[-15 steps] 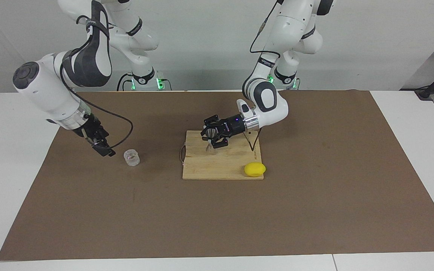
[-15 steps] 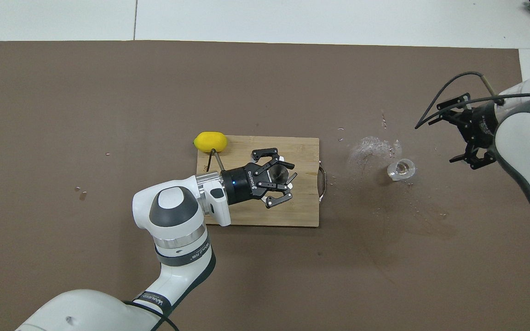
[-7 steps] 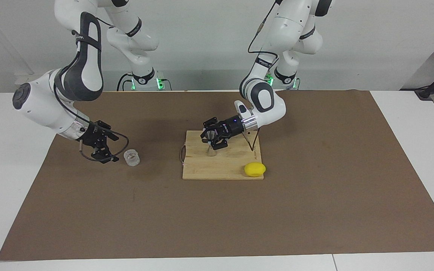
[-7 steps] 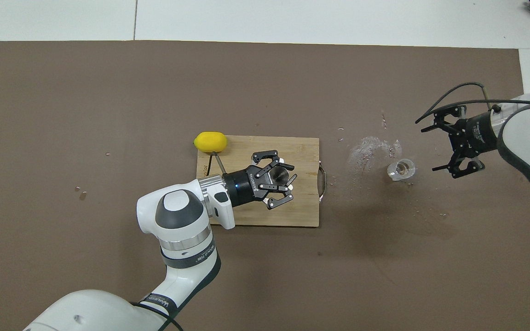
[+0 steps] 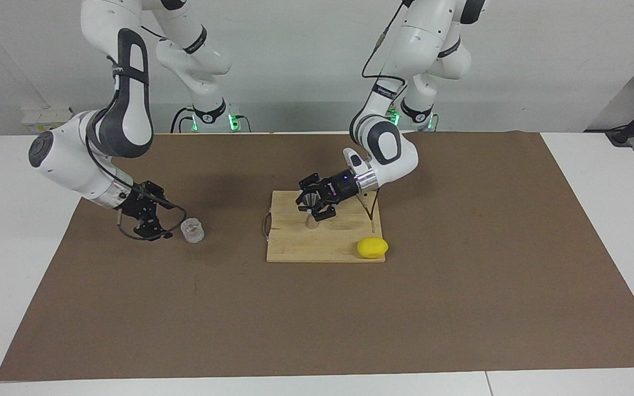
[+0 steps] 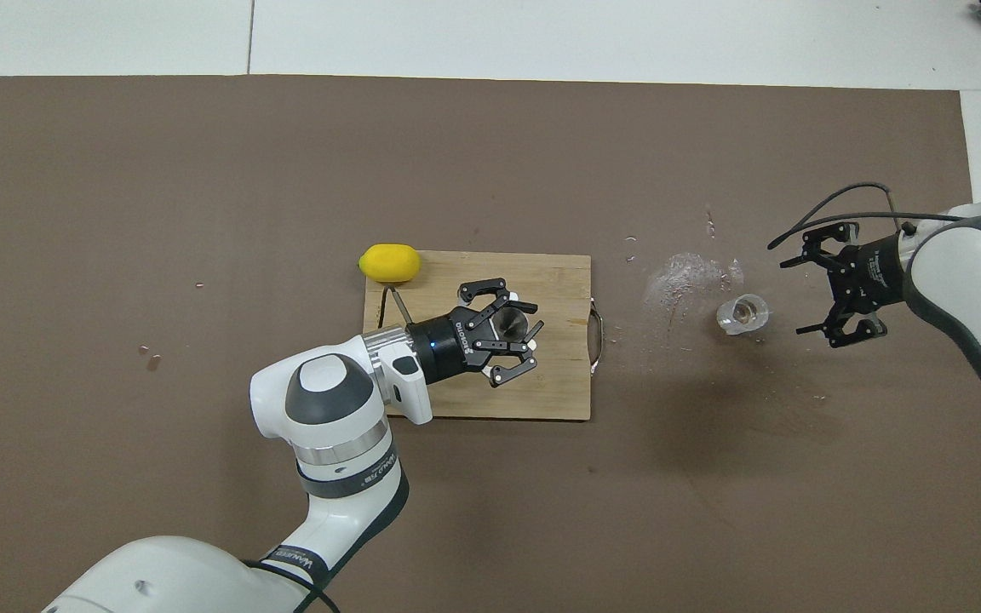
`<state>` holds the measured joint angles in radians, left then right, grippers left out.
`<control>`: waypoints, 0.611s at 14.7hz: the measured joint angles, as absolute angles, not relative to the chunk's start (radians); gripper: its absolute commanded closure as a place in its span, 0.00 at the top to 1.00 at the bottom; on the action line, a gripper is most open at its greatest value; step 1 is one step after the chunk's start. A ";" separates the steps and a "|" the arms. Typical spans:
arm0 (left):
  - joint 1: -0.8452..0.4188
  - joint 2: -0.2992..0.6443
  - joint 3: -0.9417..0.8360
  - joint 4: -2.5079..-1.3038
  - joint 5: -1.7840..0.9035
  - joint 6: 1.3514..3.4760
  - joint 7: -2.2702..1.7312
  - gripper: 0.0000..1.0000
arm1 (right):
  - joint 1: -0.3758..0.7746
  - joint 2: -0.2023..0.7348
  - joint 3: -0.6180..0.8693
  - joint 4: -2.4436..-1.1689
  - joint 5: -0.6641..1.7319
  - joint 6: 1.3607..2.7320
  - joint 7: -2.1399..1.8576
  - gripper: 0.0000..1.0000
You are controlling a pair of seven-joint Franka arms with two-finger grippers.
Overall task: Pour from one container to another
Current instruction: 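Set the dark cup on the board while the right gripper reaches the glass, then open and withdraw the left gripper while the right gripper grasps the glass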
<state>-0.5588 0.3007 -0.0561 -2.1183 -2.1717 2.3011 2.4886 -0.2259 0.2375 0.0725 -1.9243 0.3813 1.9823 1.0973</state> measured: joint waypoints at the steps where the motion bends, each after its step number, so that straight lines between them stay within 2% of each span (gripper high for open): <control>1: -0.555 0.300 -0.052 -2.120 -2.173 2.300 2.489 1.00 | -0.230 0.245 0.072 -1.926 0.381 1.984 1.085 0.96; 4: -0.529 0.298 -0.046 -2.147 -2.176 2.279 2.489 1.00 | -0.249 0.276 0.072 -1.935 0.386 1.984 1.026 0.96; 9: -0.436 0.265 -0.042 -2.264 -2.176 2.139 2.495 1.00 | -0.270 0.334 0.072 -1.942 0.464 1.984 0.939 0.96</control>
